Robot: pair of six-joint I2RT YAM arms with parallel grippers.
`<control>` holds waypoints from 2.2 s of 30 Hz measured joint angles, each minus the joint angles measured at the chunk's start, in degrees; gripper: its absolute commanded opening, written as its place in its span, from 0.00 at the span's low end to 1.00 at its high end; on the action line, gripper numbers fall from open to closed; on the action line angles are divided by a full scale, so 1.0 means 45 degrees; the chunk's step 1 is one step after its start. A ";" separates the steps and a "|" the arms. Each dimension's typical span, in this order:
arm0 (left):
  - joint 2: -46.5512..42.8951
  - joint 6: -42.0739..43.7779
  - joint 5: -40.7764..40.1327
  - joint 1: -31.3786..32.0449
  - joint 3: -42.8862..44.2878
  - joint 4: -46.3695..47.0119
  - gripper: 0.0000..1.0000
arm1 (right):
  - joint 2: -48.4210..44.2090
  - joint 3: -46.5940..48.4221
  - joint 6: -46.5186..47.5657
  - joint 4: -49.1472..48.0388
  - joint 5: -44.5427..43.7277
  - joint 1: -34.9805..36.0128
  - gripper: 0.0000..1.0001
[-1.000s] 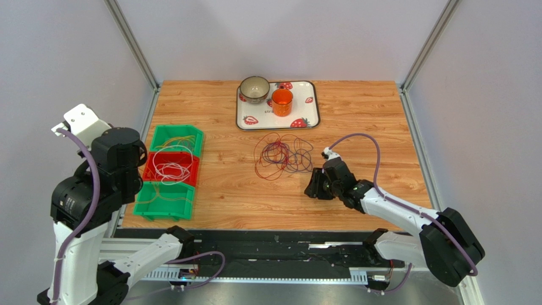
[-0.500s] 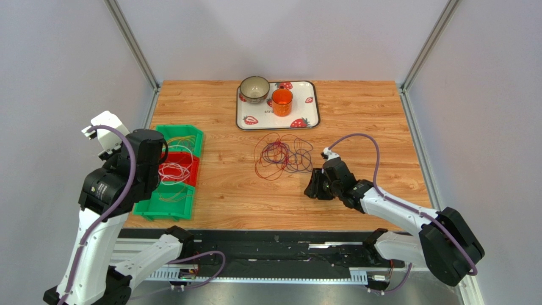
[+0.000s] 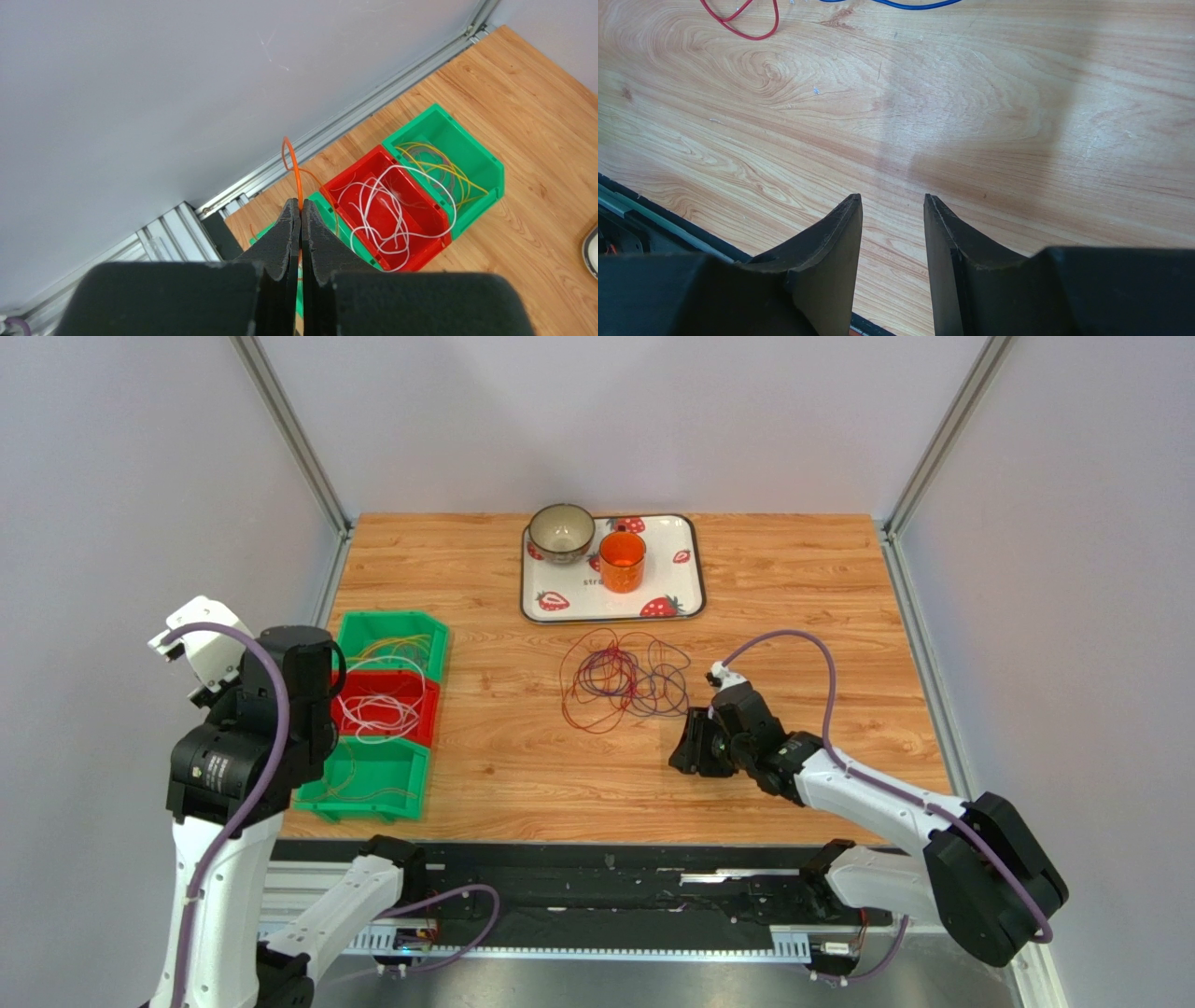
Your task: Untangle the cables
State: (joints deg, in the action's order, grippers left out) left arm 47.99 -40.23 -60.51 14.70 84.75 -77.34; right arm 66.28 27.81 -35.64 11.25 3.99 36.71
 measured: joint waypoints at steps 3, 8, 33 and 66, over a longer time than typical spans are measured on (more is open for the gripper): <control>-0.0131 -0.0049 0.0413 -0.0039 -0.0534 0.0024 0.00 | 0.0000 0.0000 0.0029 0.0000 0.0029 0.0000 0.41; -0.0117 -0.0248 0.1224 -0.0049 -0.1768 -0.0005 0.00 | -0.0015 0.0000 0.0049 -0.0024 0.0126 0.0000 0.41; 0.0952 0.0568 0.6989 -0.4988 -0.4707 0.1020 0.00 | -0.0588 -0.0185 0.0316 -0.0500 0.0476 0.0000 0.41; 0.0661 -0.1690 1.2614 -1.0234 -0.9967 0.5571 0.00 | 0.0058 -0.0063 0.0403 -0.0437 0.0554 0.0000 0.41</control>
State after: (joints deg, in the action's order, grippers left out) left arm 50.96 -47.83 -3.75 -31.35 39.90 -52.27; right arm 66.54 27.53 -33.82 9.28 6.48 36.71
